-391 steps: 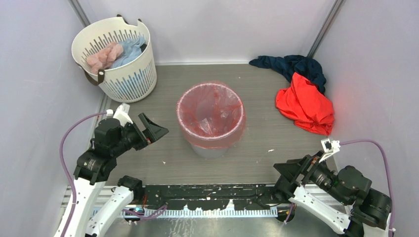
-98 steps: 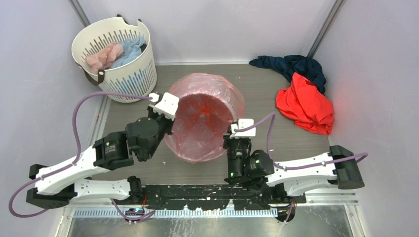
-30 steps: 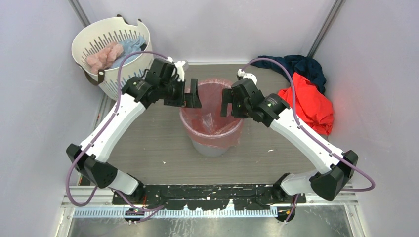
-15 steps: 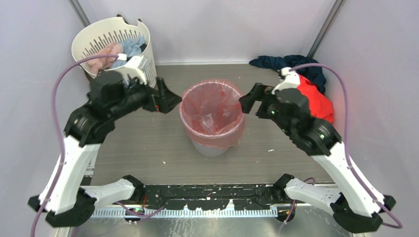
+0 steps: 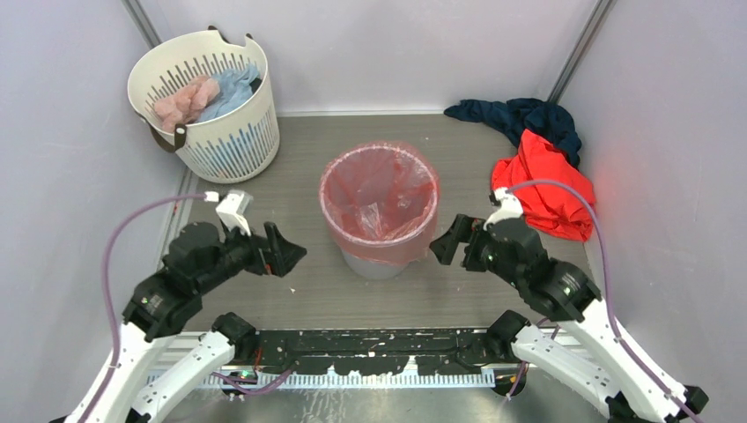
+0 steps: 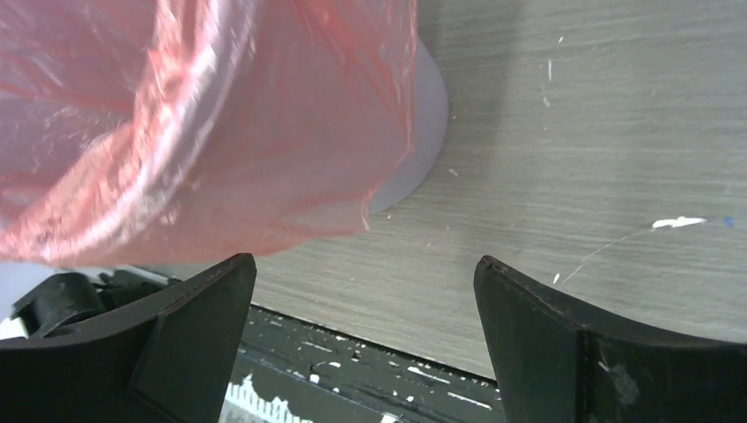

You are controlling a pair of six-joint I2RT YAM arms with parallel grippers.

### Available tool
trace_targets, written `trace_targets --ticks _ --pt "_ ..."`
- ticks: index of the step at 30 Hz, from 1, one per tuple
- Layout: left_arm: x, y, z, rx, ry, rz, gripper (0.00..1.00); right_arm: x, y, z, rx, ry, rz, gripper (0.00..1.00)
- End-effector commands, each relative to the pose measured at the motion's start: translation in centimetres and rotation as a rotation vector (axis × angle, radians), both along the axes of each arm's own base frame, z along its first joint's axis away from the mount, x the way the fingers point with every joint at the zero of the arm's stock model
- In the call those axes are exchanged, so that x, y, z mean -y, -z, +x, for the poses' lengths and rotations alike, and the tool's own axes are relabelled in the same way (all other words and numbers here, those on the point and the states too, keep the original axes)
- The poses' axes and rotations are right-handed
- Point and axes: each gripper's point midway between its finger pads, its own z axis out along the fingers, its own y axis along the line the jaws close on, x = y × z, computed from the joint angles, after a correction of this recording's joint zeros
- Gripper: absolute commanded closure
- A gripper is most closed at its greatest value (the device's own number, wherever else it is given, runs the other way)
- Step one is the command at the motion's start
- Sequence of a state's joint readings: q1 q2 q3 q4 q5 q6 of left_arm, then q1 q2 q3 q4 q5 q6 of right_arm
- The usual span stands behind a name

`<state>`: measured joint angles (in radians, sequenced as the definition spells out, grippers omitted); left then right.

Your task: Put the trash bags into the trash bin

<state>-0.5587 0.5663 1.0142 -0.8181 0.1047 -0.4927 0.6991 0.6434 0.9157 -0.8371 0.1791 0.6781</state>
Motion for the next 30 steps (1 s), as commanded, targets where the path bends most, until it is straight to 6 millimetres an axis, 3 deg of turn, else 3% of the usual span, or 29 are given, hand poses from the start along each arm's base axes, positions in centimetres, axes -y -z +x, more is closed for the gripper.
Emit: trace_targets --ticks 1,5,9,14,21,30 --pt "0.5 4.2 -0.2 -0.070 -0.036 -0.090 0.00 -1.1 -0.9 -1.3 0.013 -0.004 0.201 0.00" --pt "1.9 7.4 0.2 -0.116 -0.036 -0.187 0.00 -4.2 2.0 -1.3 -0.062 -0.059 0.326 0.00" --pt "2.7 9.4 1.7 -0.134 -0.071 -0.233 0.00 -8.2 3.6 -0.9 -0.124 -0.143 0.500 0.00" --pt "3.4 11.3 3.6 -0.156 -0.115 -0.245 0.00 -10.4 4.6 0.9 -0.143 -0.145 0.565 0.00" --pt "5.7 12.9 7.2 -0.196 -0.129 -0.238 0.00 -11.8 5.0 3.6 -0.104 -0.100 0.635 0.00" --pt "6.9 12.0 12.5 -0.135 -0.179 -0.180 0.00 -12.2 6.0 7.0 -0.064 -0.023 0.537 0.00"
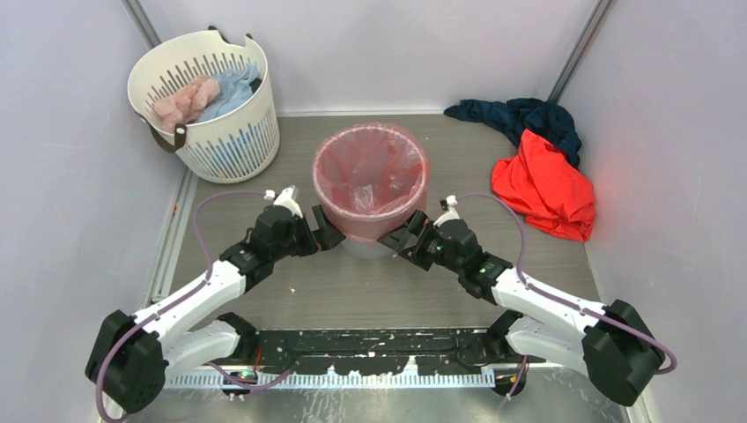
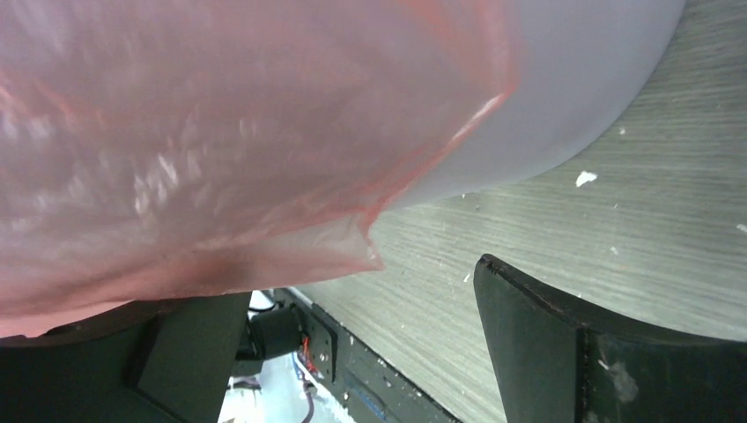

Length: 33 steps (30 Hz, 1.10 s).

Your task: Put the trash bags into the trash bin

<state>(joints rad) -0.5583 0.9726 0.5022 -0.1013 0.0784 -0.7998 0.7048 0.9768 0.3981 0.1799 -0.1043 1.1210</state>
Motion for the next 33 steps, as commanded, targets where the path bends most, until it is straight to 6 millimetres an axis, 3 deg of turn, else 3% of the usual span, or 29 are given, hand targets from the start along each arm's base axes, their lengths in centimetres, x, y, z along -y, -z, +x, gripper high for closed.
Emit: trace_targets --ticks 1,9,11,15,19,24,28,33 --pt "1.2 -5.7 4.8 0.202 -0.035 -0.061 0.00 -0.8 -3.8 3.4 0.130 0.059 0.006 0.00" --pt "0.5 -6.3 7.9 0.203 -0.049 -0.038 0.00 -2.1 -4.9 6.5 0.158 0.068 -0.059 0.00" --pt "-0.2 -6.6 8.1 0.208 -0.063 -0.034 0.00 -1.6 -4.5 7.4 0.150 0.103 -0.088 0.00" --pt "-2.8 -6.9 6.4 0.181 -0.086 0.011 0.00 0.1 -3.9 6.8 0.107 0.124 -0.171 0.00" --pt "-5.8 -8.4 3.4 0.199 -0.128 0.103 0.00 4.4 -2.6 4.4 0.054 0.167 -0.351 0.00" --pt "-11.1 -8.9 0.7 0.214 -0.282 0.260 0.00 12.3 -2.2 2.5 0.175 0.308 -0.601 0.00" --pt "-11.9 -9.1 0.5 0.298 -0.313 0.250 0.00 16.9 -5.1 1.8 0.381 0.480 -0.595 0.00" --pt "-14.2 -5.8 2.0 0.328 -0.395 0.380 0.00 22.2 -7.7 1.4 0.569 0.722 -0.650 0.00"
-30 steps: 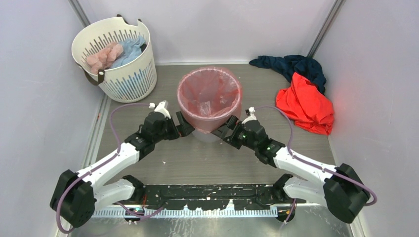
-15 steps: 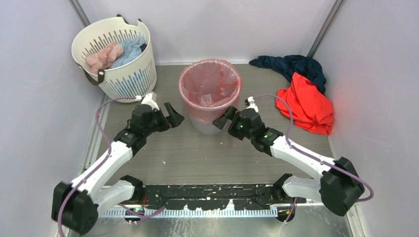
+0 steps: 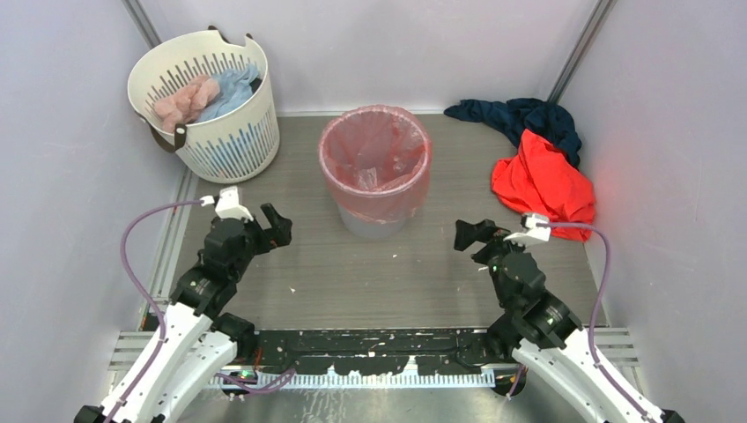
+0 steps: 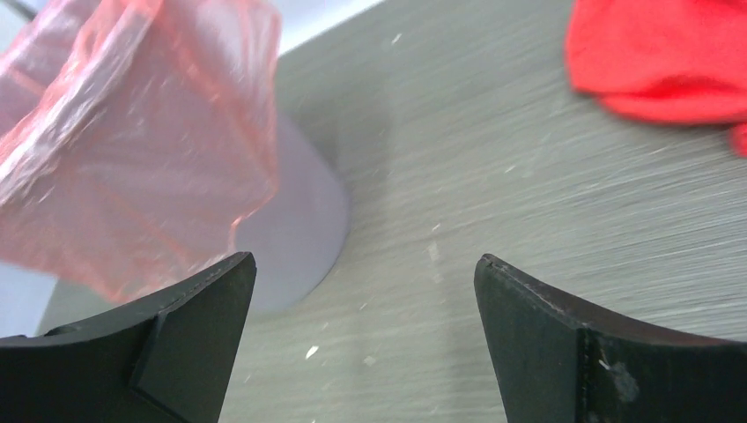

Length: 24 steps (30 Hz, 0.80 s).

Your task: Put the trash bags into the trash bin

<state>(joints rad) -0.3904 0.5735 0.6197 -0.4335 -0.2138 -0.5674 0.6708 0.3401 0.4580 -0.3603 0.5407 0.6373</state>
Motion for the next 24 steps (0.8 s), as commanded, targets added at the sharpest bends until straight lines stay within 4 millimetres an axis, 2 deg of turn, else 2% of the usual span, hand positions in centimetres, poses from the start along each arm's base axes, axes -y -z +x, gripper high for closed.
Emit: trace_targets --ticks 1,4,5,7,12,15,19,24 --pt "-2.7 3.2 1.5 0.016 -0.094 0.170 0.00 6.5 -1.3 0.5 0.160 0.288 -0.175 0.00" --pt "-2.1 3.8 2.4 0.097 0.000 0.265 0.00 9.2 -1.7 0.4 0.198 0.420 -0.280 0.00" --pt "-2.5 3.6 2.9 0.137 -0.026 0.279 0.00 9.7 -2.3 0.5 0.232 0.465 -0.285 0.00" --pt "-3.7 4.0 3.3 0.177 -0.072 0.328 0.00 10.1 -2.1 1.1 0.260 0.514 -0.341 0.00" --pt "-5.5 4.4 4.8 0.255 -0.126 0.380 0.00 9.9 0.3 2.9 0.285 0.553 -0.502 0.00" --pt "-6.6 6.3 6.1 0.222 -0.128 0.385 0.00 9.9 2.4 4.9 0.253 0.577 -0.515 0.00" --pt "-7.5 9.2 7.4 0.204 -0.090 0.298 0.00 9.4 4.4 7.4 0.221 0.562 -0.562 0.00" --pt "-8.2 9.8 9.9 0.178 -0.065 0.252 0.00 10.1 6.4 9.5 0.175 0.567 -0.572 0.00"
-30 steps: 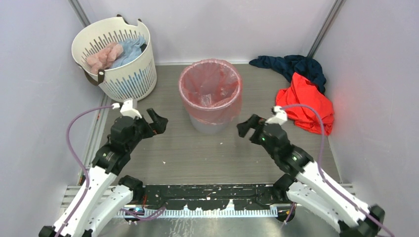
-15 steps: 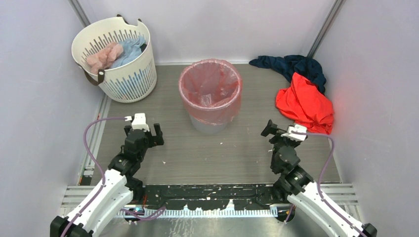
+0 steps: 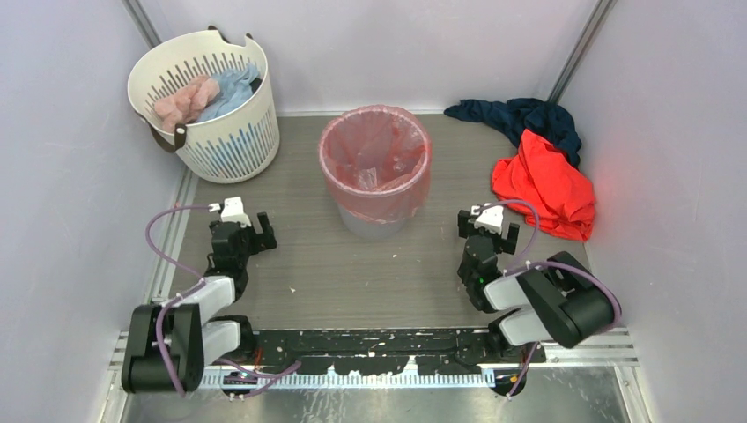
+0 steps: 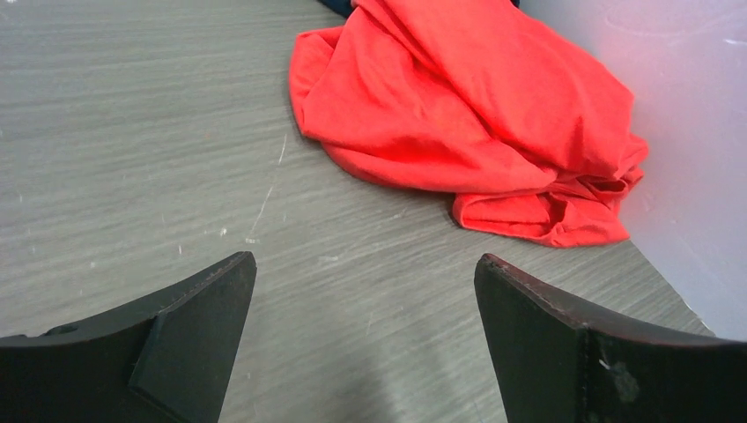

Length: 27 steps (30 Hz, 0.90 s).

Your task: Put the trash bags into the trash bin

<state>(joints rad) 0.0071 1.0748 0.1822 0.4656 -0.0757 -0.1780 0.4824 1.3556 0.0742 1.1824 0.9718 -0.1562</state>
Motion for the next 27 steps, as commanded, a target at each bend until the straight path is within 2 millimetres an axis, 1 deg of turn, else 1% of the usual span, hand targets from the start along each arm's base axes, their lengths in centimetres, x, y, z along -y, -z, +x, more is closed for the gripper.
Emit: trace_targets --ticks 1,3,7,10,12,14,16,20,23,24,26,27 --pt "1.0 -5.1 4.4 0.209 0.085 -0.054 0.00 0.2 -3.7 2.5 0.220 0.016 0.148 0.00" --pt "0.7 -4.9 5.2 0.201 0.086 -0.065 0.00 0.9 -2.8 2.8 0.203 0.013 0.176 0.00" --pt "0.8 -4.7 6.6 0.189 0.109 -0.071 0.00 2.8 -2.6 3.5 0.192 0.033 0.246 0.00" --pt "0.6 -4.0 7.2 0.137 0.101 -0.078 0.00 4.6 -2.1 4.1 0.175 0.073 0.315 0.00" --pt "0.6 -4.1 7.5 0.132 0.111 -0.068 0.00 5.5 -1.7 4.4 0.182 0.084 0.338 0.00" --pt "0.9 -4.2 7.2 0.150 0.143 -0.046 0.00 5.7 -1.1 4.8 0.189 0.089 0.337 0.00" --pt "0.5 -4.6 7.1 0.177 0.127 -0.029 0.00 5.7 -0.6 5.2 0.191 0.084 0.323 0.00" --pt "0.0 -4.5 8.0 0.161 0.108 -0.011 0.00 5.6 -0.1 5.7 0.147 0.081 0.328 0.00" --pt "0.0 -4.2 8.5 0.143 0.114 -0.003 0.00 5.5 -0.1 5.8 0.139 0.082 0.327 0.00" --pt "0.0 -4.3 8.6 0.146 0.118 -0.002 0.00 5.3 -0.1 5.9 0.135 0.070 0.329 0.00" --pt "0.1 -4.2 8.5 0.153 0.126 0.005 0.00 3.7 1.0 6.9 0.097 -0.050 0.316 0.00" --pt "0.1 -4.1 8.5 0.164 0.129 0.011 0.00 3.7 1.1 7.1 0.111 -0.055 0.293 0.00"
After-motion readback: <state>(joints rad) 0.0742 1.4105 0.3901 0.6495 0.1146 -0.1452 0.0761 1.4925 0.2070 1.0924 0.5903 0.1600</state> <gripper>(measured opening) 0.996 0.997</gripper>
